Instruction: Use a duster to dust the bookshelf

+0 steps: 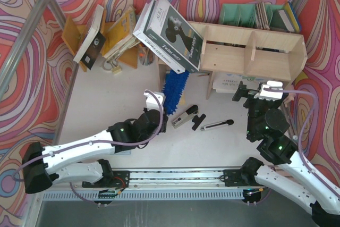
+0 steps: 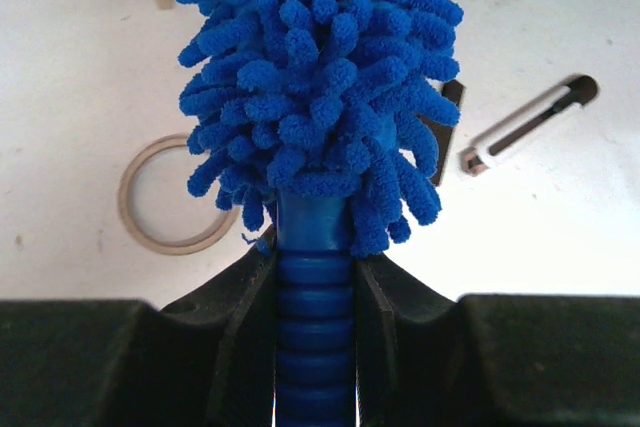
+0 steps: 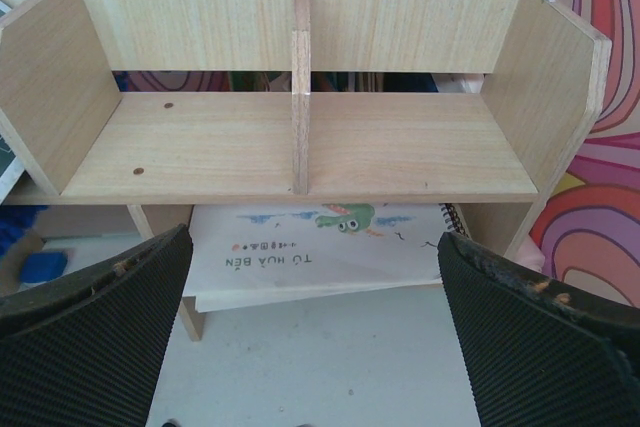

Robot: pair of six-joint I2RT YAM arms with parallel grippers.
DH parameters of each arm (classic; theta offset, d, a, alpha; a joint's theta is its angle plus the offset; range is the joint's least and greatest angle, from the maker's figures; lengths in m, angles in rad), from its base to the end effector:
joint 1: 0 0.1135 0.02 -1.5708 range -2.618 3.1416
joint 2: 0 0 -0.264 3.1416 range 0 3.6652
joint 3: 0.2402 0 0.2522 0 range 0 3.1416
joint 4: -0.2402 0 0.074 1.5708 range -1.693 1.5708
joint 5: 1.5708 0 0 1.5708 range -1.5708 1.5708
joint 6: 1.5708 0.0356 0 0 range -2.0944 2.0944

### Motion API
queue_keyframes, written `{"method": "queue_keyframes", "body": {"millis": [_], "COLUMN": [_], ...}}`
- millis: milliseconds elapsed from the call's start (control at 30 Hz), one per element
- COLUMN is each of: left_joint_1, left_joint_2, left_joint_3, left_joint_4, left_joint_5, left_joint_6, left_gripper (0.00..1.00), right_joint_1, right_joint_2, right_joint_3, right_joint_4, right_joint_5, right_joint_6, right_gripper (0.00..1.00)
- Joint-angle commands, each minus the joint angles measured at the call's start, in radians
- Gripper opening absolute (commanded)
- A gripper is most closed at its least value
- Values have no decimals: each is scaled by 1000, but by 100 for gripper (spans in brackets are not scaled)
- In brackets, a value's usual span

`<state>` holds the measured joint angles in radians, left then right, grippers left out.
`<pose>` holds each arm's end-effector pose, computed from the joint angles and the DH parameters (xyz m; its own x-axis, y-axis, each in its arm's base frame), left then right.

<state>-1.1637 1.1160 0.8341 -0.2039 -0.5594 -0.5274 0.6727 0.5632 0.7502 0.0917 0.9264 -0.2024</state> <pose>0.1156 -0.2204 0.2915 -0.4579 -0.0153 -0.8888 0.4190 0.8781 -0.2309 0.1100 0.0513 0.3852 0.1652 -0.0228 -0.9860 0.2655 0.9639 0.0222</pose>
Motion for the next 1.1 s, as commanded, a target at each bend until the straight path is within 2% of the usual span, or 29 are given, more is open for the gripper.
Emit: {"method": "queue_keyframes", "body": {"millis": [0,233,567,1067], "left_joint_1": [29,44,40,-39], "left_joint_2": [-107,-156,-13,194], "left_joint_3": [-53,-77,-6,168], "left_joint_4": [3,4,106,179], "left_joint_5": [-121,-107,49,107], "left_joint_6": [-42,-21,4,71], "left_gripper": [0,0,0,0], "right_joint_1": [-8,-9,-9,-9], "right_joint_2": [-2,11,-29,-61], "right_joint_3": [-4,4,6,14], "right_joint_4": [30,17,0,-31], "right_joint_5": [15,12,6,-4], "right_joint_6": [-18,-9,12,38], "right_gripper": [99,99,98,99]}}
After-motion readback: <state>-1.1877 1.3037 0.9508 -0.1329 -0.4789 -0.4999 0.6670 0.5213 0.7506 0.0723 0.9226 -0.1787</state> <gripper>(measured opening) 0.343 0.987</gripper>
